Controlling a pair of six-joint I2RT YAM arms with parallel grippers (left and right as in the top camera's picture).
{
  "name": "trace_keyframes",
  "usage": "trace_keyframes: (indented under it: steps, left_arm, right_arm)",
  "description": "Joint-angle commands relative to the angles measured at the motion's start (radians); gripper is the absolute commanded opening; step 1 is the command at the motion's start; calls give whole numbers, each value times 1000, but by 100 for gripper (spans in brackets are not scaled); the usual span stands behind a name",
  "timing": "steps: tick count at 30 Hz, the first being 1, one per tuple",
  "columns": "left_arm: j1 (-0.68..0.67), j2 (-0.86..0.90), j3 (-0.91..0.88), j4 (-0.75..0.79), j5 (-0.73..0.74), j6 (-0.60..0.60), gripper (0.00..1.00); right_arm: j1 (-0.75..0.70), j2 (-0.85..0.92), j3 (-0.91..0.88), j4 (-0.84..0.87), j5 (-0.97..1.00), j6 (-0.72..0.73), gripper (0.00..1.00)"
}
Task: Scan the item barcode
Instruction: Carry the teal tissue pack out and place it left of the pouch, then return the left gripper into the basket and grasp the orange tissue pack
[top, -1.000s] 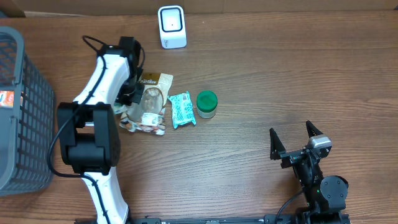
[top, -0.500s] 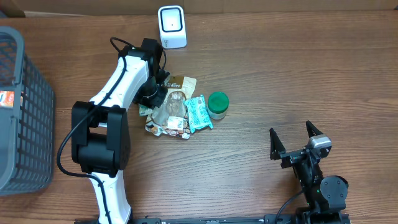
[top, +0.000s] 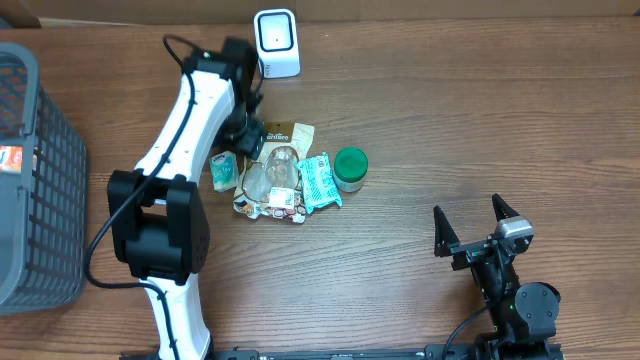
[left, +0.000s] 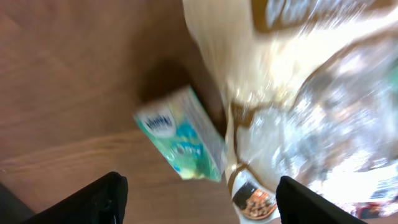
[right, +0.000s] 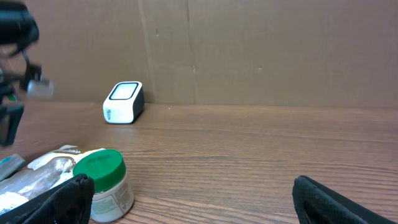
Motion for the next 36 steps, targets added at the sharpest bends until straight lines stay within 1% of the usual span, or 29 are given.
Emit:
trace_keyframes:
  steps: [1, 5, 10, 12, 15, 18, 23, 25, 28, 31, 36]
  left_arm:
    - [-2, -94, 109, -3, 64, -65, 100]
    - [5, -210, 206, -22, 67, -155, 100]
    - [44, -404, 241, 22, 62, -245, 100]
    - [89, -486, 241, 51, 62, -298, 100]
    - [158, -556, 241, 69, 67, -340, 100]
    - [255, -604, 241, 64, 66, -377, 99]
    - [452, -621, 241, 42, 66, -526, 100]
    - [528, -614, 241, 35, 66, -571, 94]
    - [634, -599, 241, 35, 66, -620, 91]
    - [734, -576, 241, 34, 67, -642, 90]
    - [821, -523, 240, 15, 60, -634, 88]
  right_arm:
    - [6, -8, -11, 3, -3, 5, 100]
    - [6, -8, -11, 3, -3, 5, 100]
    - [6, -8, -11, 3, -3, 5, 100]
    - [6, -8, -11, 3, -3, 5, 100]
    - [6, -8, -11, 3, -3, 5, 100]
    - [6, -8, -11, 3, -3, 5, 100]
    - [6, -8, -11, 3, -3, 6, 100]
    - [6, -8, -11, 3, -3, 5, 100]
    - [6, -8, -11, 3, -3, 5, 100]
    - [6, -8, -11, 3, -3, 5, 100]
    - [6, -8, -11, 3, -3, 5, 100]
